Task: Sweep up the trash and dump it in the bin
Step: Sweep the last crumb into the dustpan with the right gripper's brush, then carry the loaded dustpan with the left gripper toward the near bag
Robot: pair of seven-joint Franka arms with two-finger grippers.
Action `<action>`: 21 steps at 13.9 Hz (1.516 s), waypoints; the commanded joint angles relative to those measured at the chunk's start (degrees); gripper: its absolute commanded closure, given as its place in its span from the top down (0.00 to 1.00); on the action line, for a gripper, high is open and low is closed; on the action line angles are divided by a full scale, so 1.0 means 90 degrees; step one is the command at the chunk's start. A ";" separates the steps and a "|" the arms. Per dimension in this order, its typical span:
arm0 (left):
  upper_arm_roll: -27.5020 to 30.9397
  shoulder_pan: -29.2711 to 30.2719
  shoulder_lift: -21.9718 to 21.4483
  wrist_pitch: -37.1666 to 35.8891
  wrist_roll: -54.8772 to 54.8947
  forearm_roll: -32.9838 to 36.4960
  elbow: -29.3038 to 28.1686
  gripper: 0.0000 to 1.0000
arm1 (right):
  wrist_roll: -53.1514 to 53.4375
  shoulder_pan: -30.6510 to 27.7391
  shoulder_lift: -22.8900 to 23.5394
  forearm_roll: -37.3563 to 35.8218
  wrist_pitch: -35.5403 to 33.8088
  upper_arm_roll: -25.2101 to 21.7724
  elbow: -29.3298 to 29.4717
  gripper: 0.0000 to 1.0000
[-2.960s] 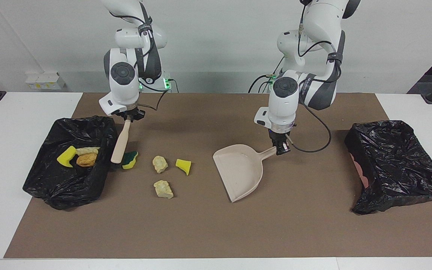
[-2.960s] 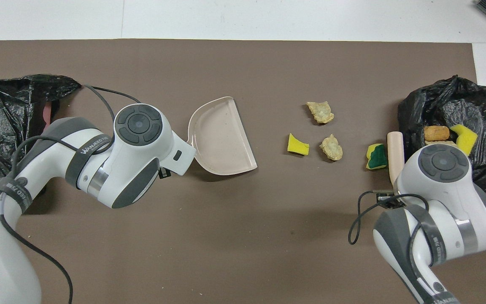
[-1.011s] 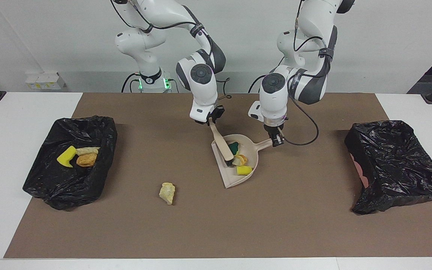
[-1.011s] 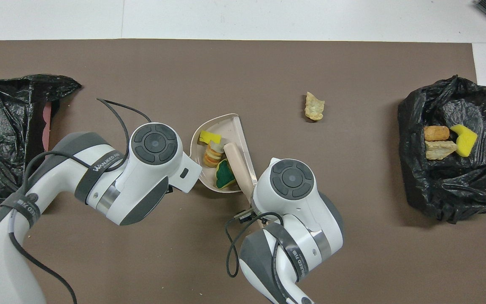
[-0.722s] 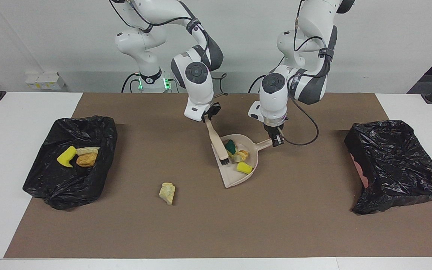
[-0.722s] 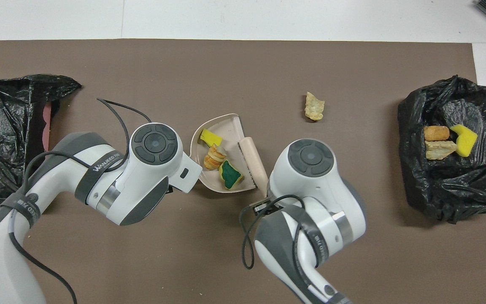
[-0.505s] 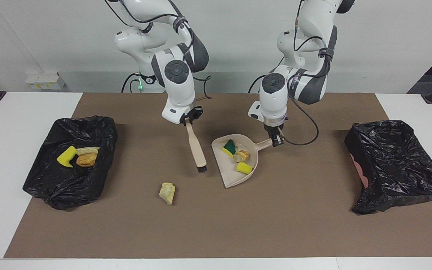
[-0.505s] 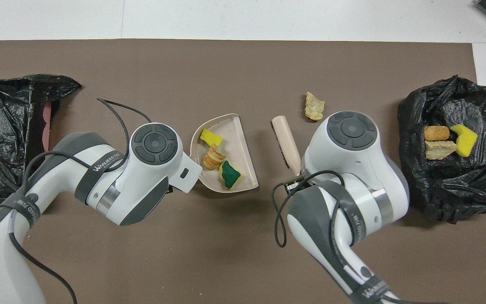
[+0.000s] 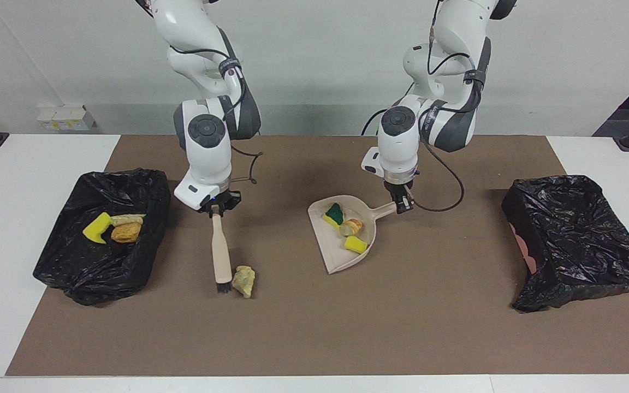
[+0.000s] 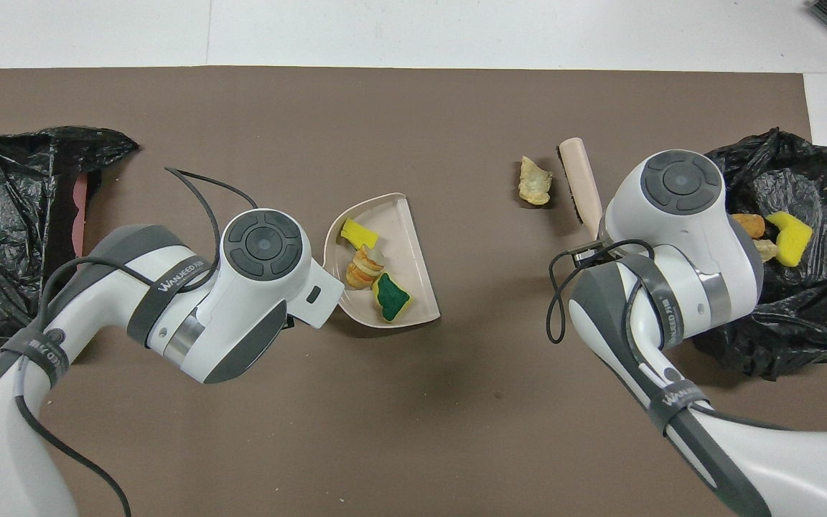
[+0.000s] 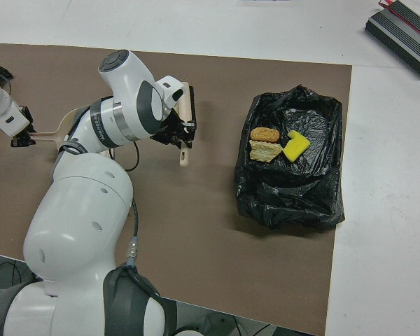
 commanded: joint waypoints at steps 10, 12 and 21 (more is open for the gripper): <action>0.0072 -0.0068 -0.0224 -0.0016 0.0101 -0.0083 -0.0210 0.00 | -0.0833 0.0299 0.0309 0.1057 0.0074 0.1549 -0.0029 0.00; 0.0072 -0.0058 -0.0224 -0.0006 0.0101 -0.0093 -0.0210 0.00 | -0.0785 0.0299 0.0241 0.1184 -0.0092 0.2028 -0.0029 0.00; 0.0208 0.0011 -0.0155 0.0072 0.1103 -0.0093 -0.0113 0.00 | -0.0794 -0.0228 -0.0207 0.1487 -0.1447 0.2099 0.0332 0.00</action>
